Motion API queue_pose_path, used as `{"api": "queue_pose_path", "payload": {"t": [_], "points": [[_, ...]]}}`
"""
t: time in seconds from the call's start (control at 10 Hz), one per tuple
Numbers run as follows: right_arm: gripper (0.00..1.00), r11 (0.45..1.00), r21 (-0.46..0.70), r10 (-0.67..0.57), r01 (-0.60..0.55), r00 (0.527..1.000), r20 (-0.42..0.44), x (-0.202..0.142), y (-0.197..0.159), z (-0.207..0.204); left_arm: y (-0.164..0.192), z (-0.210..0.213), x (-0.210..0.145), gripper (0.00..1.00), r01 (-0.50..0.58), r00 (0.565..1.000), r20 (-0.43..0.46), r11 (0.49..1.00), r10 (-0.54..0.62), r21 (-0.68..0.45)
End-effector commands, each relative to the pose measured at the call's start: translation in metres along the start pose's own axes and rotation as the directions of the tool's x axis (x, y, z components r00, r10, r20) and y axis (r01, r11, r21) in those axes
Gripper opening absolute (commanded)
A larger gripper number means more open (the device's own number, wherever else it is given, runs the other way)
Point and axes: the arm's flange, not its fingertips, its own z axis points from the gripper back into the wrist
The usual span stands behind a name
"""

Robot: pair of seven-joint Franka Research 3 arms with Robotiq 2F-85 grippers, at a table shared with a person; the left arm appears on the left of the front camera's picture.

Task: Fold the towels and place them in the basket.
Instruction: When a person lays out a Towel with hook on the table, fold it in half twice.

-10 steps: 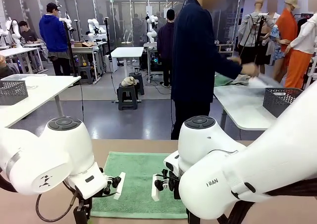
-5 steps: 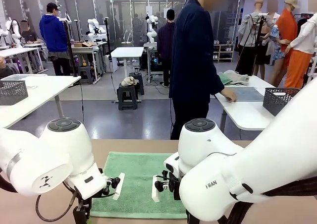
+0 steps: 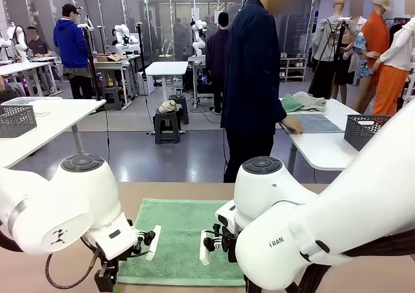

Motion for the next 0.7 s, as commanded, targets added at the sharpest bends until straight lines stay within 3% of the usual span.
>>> {"api": "queue_pose_path", "payload": {"t": [0.0, 0.4, 0.5, 0.6], "points": [[0.71, 1.000, -0.028, -0.002, 0.002, 1.000, 0.002, -0.0255, 0.0258, -0.0092, -0.0166, -0.0052, -0.0134, 0.67, 0.008, 1.000, 0.007, 1.000, -0.008, 0.021], [0.71, 1.000, -0.031, -0.003, 0.003, 1.000, 0.005, -0.0265, 0.0260, -0.0103, -0.0143, -0.0046, -0.0144, 0.66, -0.002, 1.000, 0.021, 1.000, 0.002, 0.023], [0.52, 0.999, -0.033, 0.001, -0.001, 1.000, 0.009, -0.0268, 0.0259, -0.0106, -0.0133, -0.0044, -0.0133, 0.49, -0.001, 1.000, 0.004, 1.000, 0.001, 0.022], [0.52, 0.999, -0.039, 0.001, -0.001, 1.000, 0.011, -0.0270, 0.0261, -0.0111, -0.0130, -0.0039, -0.0131, 0.47, 0.000, 1.000, 0.002, 1.000, 0.000, 0.026]]}}
